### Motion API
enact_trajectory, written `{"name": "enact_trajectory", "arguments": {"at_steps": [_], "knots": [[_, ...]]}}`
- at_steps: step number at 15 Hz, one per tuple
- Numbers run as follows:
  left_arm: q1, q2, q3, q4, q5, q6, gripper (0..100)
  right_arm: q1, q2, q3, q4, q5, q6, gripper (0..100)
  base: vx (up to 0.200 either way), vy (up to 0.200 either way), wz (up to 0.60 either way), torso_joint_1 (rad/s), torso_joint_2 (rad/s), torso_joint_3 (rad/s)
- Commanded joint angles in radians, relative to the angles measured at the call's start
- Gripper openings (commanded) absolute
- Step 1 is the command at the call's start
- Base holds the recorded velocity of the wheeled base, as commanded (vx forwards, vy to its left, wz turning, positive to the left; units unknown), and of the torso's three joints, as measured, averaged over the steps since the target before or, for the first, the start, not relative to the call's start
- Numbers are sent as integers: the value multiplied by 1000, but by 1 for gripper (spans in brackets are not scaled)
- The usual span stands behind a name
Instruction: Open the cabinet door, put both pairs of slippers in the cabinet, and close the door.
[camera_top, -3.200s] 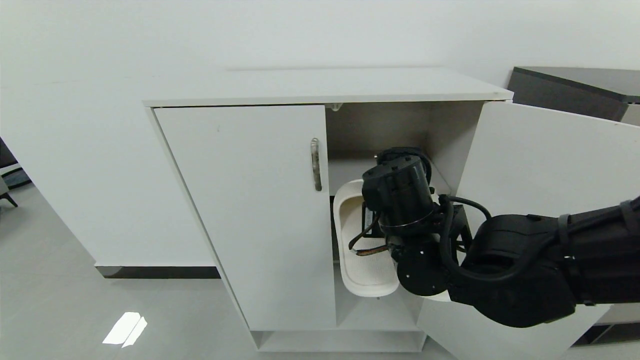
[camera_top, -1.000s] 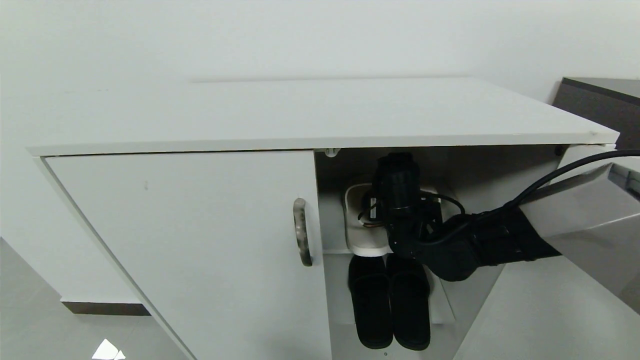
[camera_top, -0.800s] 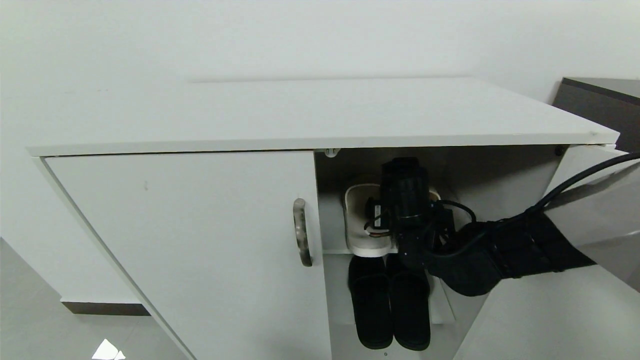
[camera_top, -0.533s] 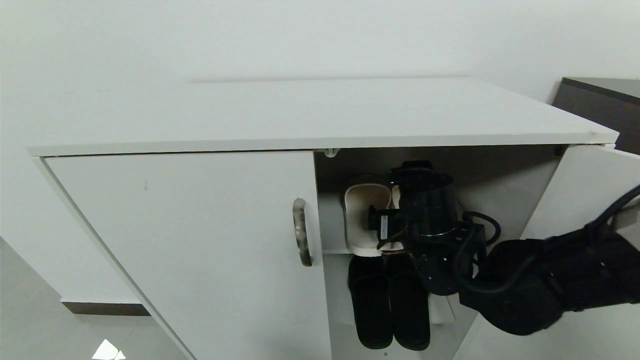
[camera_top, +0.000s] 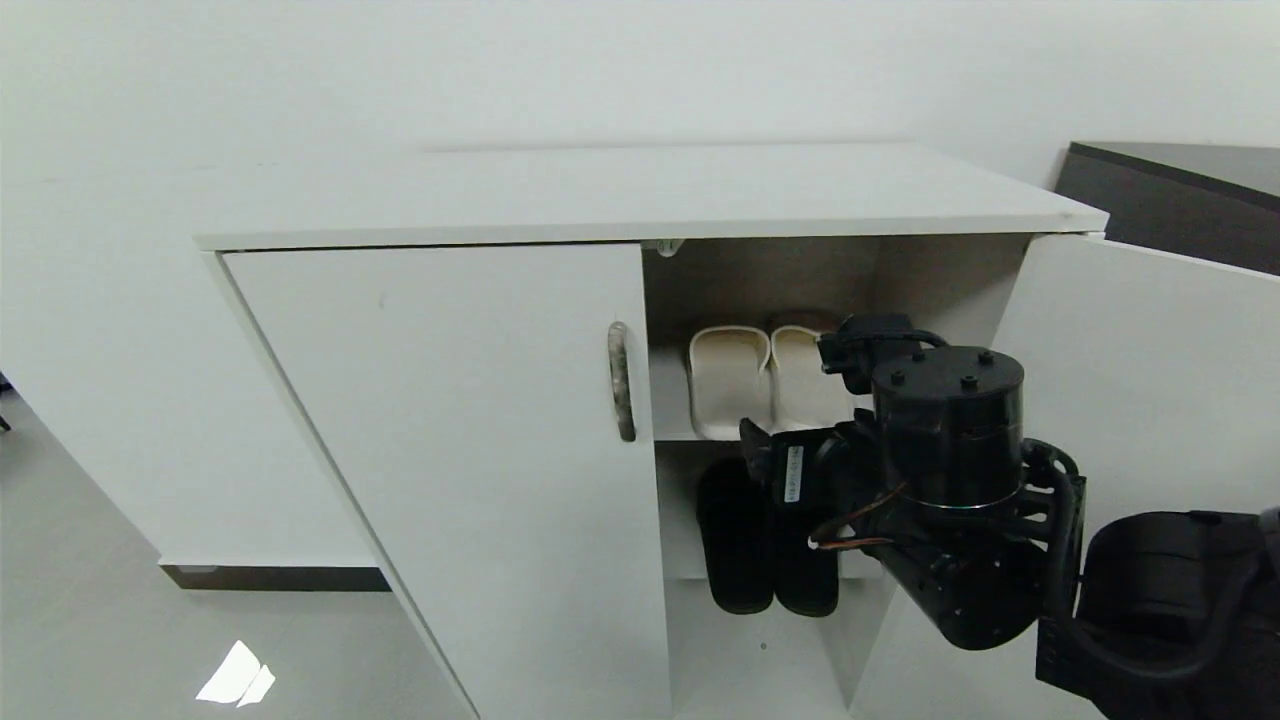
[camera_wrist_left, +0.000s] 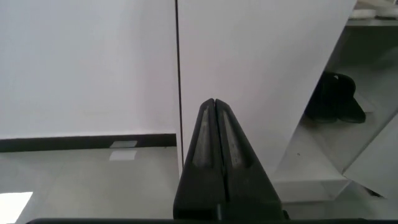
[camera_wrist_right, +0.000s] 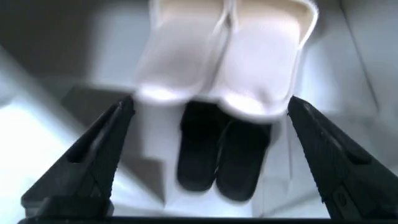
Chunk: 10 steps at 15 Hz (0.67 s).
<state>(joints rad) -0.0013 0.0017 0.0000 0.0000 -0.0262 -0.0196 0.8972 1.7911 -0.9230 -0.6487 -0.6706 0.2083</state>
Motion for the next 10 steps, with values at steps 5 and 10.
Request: {"name": "enact_trajectory", "arguments": {"at_steps": [5,10], "knots": [[0,1,0,0,0,0,0,6,-47,67,-26,85,0,0,-200,0,0,4,0,3],[0,1,0,0,0,0,0,6,-52,108,-66,155,-1,0,-200,0,0,0,3,3]]}}
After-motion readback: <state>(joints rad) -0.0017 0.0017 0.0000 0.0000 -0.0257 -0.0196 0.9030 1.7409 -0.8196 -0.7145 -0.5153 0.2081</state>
